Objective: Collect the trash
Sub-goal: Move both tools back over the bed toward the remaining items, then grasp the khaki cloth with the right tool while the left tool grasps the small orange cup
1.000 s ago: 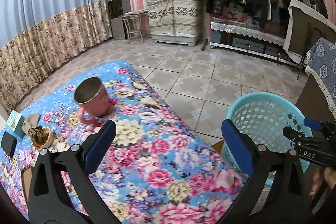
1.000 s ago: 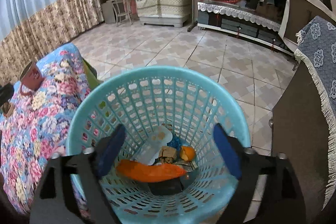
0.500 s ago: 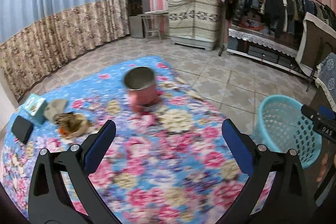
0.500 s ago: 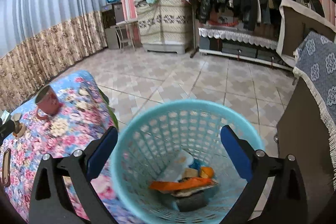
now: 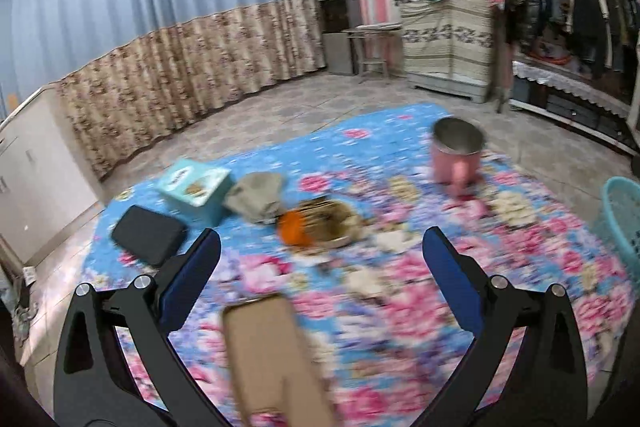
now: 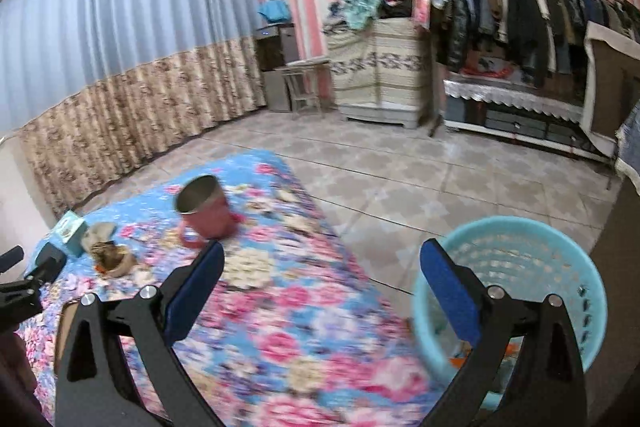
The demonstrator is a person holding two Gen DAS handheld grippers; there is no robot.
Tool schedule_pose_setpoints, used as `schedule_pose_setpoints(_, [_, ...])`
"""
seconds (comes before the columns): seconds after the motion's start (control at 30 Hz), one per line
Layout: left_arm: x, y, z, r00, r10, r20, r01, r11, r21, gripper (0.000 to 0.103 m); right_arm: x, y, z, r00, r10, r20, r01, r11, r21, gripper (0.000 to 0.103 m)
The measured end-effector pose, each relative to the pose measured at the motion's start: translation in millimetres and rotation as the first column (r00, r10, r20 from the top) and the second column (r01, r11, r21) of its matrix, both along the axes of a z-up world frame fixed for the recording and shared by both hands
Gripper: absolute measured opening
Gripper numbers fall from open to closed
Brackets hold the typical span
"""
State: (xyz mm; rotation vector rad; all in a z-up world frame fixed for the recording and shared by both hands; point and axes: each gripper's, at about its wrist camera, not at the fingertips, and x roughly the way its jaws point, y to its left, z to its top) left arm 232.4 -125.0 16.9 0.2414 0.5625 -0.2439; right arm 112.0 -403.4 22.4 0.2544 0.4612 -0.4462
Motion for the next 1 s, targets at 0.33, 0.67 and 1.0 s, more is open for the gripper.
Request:
schedule_pose_setpoints(0.33, [38, 77, -22, 0.990, 0.114, -0.080, -0.119, 0.991, -0.066, 0.098, 59, 79, -22, 0.982, 0.163, -0.093, -0.170, 0.983, -0.072, 0.096])
schedule_pose_setpoints(0.67, [73, 130, -38, 0.966, 0.208, -0.154, -0.225, 0.969, -0.100, 0.098, 137, 154, -46, 0.920, 0.348, -0.182, -0.368, 0.925, -0.093, 0.096])
schedule_pose_setpoints(1.0, [103, 170, -48, 0.943, 0.289, -0.166, -0.303, 0.950, -0.072, 0.098, 208, 219, -64, 0.841, 0.475, -0.259, -0.506, 0.860, -0.067, 0.095])
